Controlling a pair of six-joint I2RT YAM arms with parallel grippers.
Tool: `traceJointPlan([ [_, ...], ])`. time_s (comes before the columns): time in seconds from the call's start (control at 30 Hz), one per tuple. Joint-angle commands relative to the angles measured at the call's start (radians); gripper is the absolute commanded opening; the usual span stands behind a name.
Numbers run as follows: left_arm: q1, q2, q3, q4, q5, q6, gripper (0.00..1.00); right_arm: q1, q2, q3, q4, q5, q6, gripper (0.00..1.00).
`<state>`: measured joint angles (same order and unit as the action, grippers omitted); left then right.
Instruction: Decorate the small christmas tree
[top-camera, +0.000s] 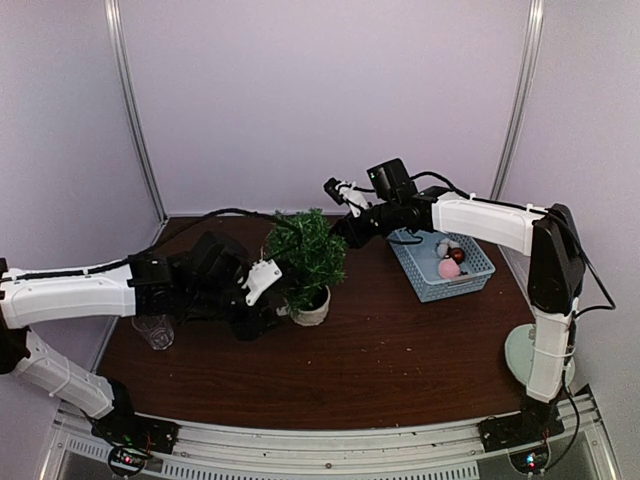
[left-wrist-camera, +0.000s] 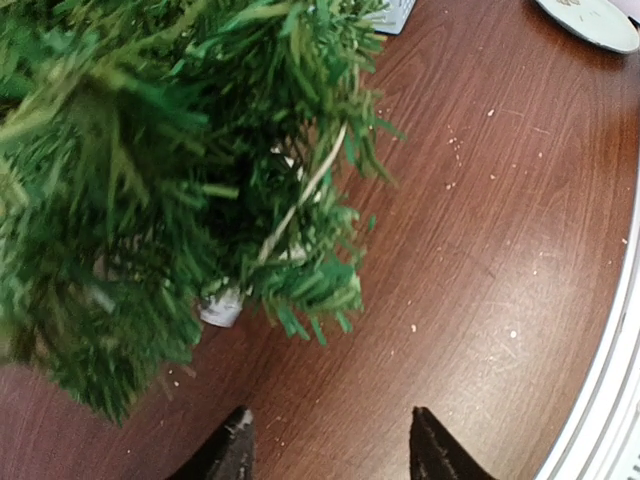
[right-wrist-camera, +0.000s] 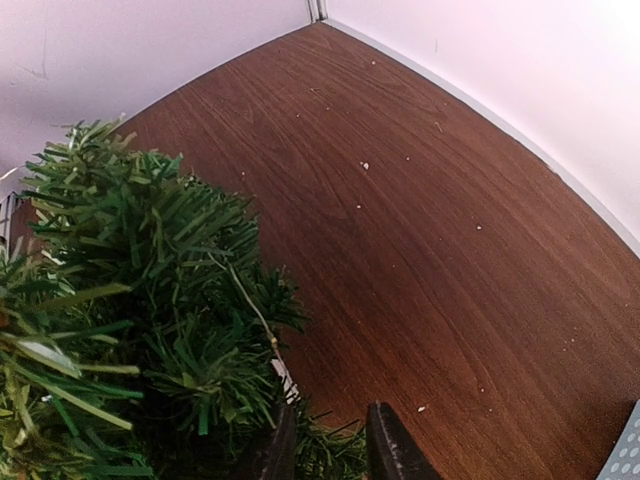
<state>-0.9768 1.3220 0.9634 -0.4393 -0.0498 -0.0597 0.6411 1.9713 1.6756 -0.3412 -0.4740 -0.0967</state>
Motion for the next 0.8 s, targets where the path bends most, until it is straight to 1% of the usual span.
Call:
traceJointPlan([
  [0.0, 0.004, -0.090, -0.061, 0.012, -0.033, -0.016, 0.56, 0.005, -0.034, 0.003, 0.000, 0.019, -0.006, 0.25],
  [0.07, 0.010, -0.136, -0.091, 0.026, -0.043, -0.025, 0.61, 0.001, -0.051, 0.001, 0.003, 0.027, -0.001, 0.26],
  [0.17, 0.053, -0.227, -0.149, 0.083, -0.012, -0.067, 0.72, -0.011, -0.085, -0.018, 0.025, 0.033, 0.020, 0.30],
  [0.3, 0.154, -0.330, -0.238, 0.189, 0.087, -0.128, 0.80, -0.030, -0.151, -0.052, 0.075, 0.031, 0.057, 0.45],
  [0.4, 0.218, -0.366, -0.273, 0.250, 0.116, -0.155, 0.90, -0.043, -0.198, -0.070, 0.105, 0.018, 0.082, 0.59],
  [0.47, 0.256, -0.368, -0.279, 0.275, 0.119, -0.170, 0.94, -0.052, -0.225, -0.075, 0.113, 0.008, 0.096, 0.64],
  [0.63, 0.384, -0.334, -0.270, 0.328, 0.150, -0.265, 0.98, -0.117, -0.299, -0.116, 0.093, 0.018, 0.153, 0.67],
  [0.77, 0.473, -0.275, -0.235, 0.336, 0.181, -0.313, 0.98, -0.201, -0.347, -0.189, 0.016, 0.095, 0.160, 0.66],
])
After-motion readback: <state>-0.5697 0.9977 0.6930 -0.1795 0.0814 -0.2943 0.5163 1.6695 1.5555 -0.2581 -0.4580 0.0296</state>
